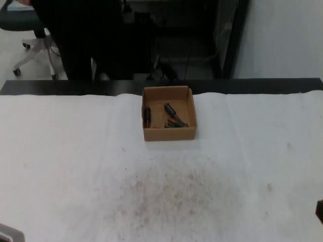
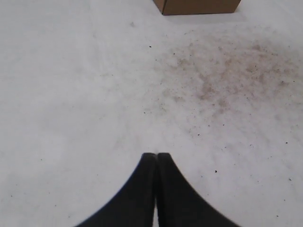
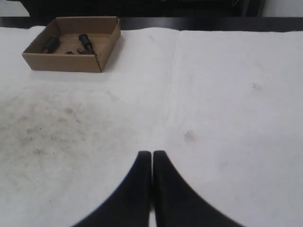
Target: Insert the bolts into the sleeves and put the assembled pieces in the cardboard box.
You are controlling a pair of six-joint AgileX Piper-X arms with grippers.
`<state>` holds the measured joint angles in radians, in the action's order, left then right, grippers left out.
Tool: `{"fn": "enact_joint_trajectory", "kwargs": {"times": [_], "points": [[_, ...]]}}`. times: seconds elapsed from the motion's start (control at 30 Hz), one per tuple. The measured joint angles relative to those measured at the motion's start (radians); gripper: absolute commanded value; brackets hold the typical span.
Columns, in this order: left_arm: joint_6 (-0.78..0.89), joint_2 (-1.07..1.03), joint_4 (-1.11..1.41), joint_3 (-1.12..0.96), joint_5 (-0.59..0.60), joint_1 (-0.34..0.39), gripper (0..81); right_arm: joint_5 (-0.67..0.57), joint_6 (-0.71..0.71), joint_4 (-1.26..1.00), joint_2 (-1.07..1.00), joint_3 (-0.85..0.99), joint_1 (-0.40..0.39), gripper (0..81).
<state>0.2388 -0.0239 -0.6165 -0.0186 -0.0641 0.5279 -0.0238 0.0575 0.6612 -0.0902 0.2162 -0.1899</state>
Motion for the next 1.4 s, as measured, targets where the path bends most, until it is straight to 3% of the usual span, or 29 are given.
{"fn": "enact_joint_trajectory", "kwargs": {"times": [0.77, 1.03, 1.4], "points": [[0.000, 0.000, 0.033, 0.001, 0.000, 0.000, 0.3, -0.005, -0.005, -0.019, -0.001, -0.082, 0.000, 0.8], [0.000, 0.000, 0.050, 0.028, 0.000, 0.000, 0.3, -0.005, -0.004, -0.122, -0.003, -0.220, 0.000, 0.8], [0.000, 0.000, 0.057, 0.028, 0.000, 0.000, 0.3, -0.005, -0.004, -0.159, -0.002, -0.226, 0.000, 0.8]]}}
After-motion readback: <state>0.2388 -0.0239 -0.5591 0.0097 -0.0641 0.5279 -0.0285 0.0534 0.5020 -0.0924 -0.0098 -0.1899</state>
